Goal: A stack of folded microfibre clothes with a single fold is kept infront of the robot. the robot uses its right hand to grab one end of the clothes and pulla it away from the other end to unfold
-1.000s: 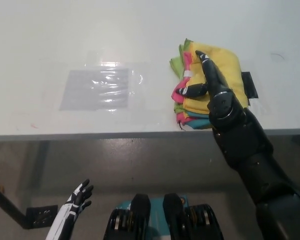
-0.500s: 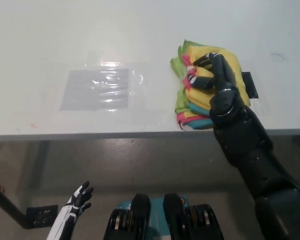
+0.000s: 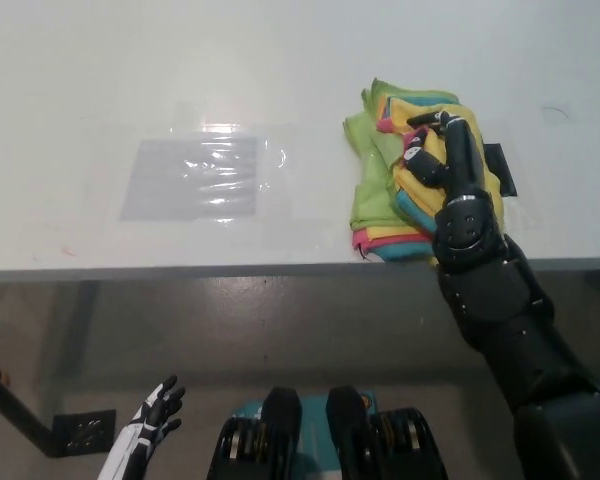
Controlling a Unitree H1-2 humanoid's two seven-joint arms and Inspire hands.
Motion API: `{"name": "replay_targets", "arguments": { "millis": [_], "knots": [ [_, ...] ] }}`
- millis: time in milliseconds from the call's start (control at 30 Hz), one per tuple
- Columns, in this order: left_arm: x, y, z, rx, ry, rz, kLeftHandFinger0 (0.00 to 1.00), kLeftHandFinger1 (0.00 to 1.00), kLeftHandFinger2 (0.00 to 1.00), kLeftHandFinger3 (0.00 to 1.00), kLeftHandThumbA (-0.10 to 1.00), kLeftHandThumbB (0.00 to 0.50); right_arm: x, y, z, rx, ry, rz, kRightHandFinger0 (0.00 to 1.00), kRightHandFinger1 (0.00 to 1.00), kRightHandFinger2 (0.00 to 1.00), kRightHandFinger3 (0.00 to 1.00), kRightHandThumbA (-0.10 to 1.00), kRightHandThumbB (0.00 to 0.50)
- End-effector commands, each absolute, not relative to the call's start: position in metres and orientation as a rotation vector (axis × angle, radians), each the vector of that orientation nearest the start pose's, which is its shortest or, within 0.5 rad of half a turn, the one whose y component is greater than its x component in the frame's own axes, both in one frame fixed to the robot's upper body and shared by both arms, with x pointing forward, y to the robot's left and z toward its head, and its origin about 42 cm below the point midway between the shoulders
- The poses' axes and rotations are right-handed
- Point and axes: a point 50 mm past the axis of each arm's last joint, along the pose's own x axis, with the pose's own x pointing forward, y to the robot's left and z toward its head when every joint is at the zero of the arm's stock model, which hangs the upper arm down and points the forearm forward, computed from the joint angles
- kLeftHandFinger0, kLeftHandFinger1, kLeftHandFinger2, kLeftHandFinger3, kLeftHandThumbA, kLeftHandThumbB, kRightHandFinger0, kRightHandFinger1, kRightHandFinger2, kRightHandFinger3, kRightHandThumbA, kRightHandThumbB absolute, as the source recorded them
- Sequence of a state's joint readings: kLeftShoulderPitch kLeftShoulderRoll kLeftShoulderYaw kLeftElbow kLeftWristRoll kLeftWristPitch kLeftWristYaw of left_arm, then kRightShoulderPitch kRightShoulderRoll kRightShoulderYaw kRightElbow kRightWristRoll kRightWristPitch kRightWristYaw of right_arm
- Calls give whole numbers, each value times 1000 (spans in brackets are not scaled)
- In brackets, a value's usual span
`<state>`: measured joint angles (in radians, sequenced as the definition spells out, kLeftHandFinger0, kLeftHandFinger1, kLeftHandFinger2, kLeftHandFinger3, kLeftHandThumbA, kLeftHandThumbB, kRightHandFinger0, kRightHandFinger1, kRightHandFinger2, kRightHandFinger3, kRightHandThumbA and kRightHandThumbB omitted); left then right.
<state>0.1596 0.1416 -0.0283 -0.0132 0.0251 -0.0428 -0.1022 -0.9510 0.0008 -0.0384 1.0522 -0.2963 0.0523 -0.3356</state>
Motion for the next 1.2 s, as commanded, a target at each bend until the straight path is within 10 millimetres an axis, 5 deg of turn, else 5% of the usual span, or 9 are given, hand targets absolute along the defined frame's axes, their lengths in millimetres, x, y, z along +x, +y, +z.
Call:
{"name": "replay_targets", "arguments": {
  "millis": [0,433,533,767,867,900,967,1033,1167],
  "knots": [
    [219,257,68,150,72,-97,1000,1000,1000,1000,1000,151,530,-144,181,-323,99,-149,29,413,766,672,-14,164],
    [205,258,60,147,101,-85,1000,1000,1000,1000,1000,150,512,-203,221,468,-209,-327,0,262,625,510,-100,100],
    [206,259,61,154,95,-79,1000,1000,1000,1000,1000,146,508,-225,228,609,-212,-386,1,319,656,739,-100,83],
    [194,261,56,168,128,-79,1000,1000,1000,1000,1000,160,493,-261,201,730,-182,-448,0,294,584,686,-100,58],
    [191,262,55,161,139,-81,1000,1000,1000,1000,1000,165,487,-274,185,597,-143,-508,246,537,829,686,70,25],
    [190,262,55,157,139,-80,1000,1000,1000,1000,1000,177,486,-276,182,587,-141,-511,589,929,1000,1000,161,168],
    [192,264,55,156,133,-75,1000,1000,1000,1000,1000,188,482,-278,175,527,-143,-484,766,1000,1000,1000,267,43],
    [192,264,55,157,132,-75,1000,1000,1000,1000,1000,188,480,-280,173,486,-151,-462,725,966,1000,1000,339,38],
    [194,265,58,161,133,-76,1000,1000,1000,1000,993,199,471,-287,167,292,-211,-417,1000,1000,1000,1000,626,37]
  ]
}}
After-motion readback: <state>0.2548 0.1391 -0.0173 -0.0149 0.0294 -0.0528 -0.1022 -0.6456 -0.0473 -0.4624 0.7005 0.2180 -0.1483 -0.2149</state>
